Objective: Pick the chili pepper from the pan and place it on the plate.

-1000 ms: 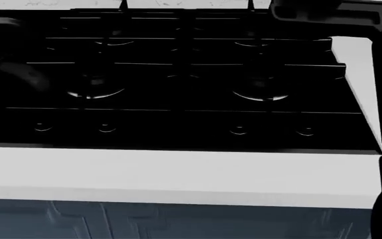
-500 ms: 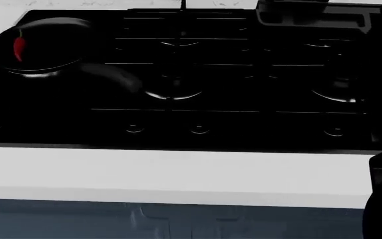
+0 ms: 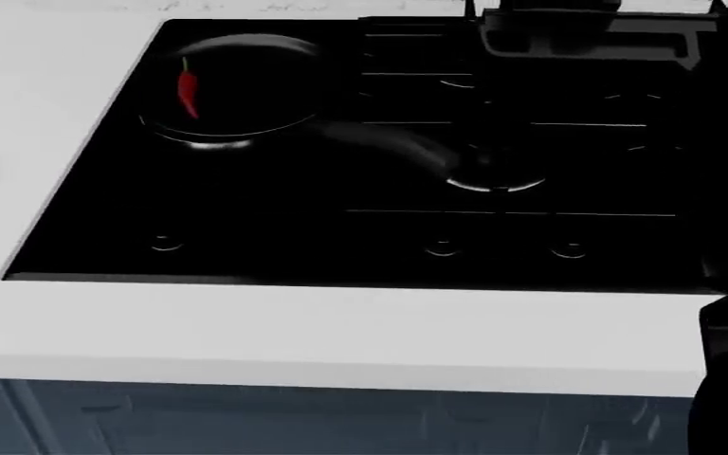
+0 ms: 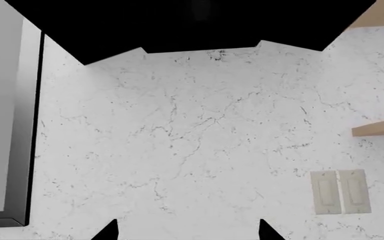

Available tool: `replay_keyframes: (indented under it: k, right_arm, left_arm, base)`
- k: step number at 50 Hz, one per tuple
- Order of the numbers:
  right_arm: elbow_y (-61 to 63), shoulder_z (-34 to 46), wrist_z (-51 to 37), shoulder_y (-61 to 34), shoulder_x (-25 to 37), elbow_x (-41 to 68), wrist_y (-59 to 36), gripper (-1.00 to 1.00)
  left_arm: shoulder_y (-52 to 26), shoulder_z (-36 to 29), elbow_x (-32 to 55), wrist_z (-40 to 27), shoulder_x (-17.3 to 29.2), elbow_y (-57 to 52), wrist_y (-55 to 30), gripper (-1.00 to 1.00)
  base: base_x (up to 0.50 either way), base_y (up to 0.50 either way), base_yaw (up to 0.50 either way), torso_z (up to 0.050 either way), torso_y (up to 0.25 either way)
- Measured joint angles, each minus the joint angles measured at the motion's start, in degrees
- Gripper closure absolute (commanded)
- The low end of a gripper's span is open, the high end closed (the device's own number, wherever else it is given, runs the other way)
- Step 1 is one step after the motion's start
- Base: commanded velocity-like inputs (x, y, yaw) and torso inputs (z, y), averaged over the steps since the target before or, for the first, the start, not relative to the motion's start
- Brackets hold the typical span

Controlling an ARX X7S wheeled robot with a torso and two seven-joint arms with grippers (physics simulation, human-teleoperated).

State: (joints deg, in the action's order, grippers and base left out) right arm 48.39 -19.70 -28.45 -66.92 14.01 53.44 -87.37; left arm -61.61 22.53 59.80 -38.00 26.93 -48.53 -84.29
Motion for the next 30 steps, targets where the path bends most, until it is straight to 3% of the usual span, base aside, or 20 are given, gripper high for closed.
replay_keyframes:
  k: [30]
  right_arm:
    - [-0.80, 0.09, -3.90, 0.62, 1.35, 5.05, 1.36, -1.00]
  left_arm:
    - [1.05, -0.53, 3.03, -2.40, 1.56, 0.63, 2.20, -1.00]
  base:
    - [0.00, 0.50, 0.00, 0.000, 0.000]
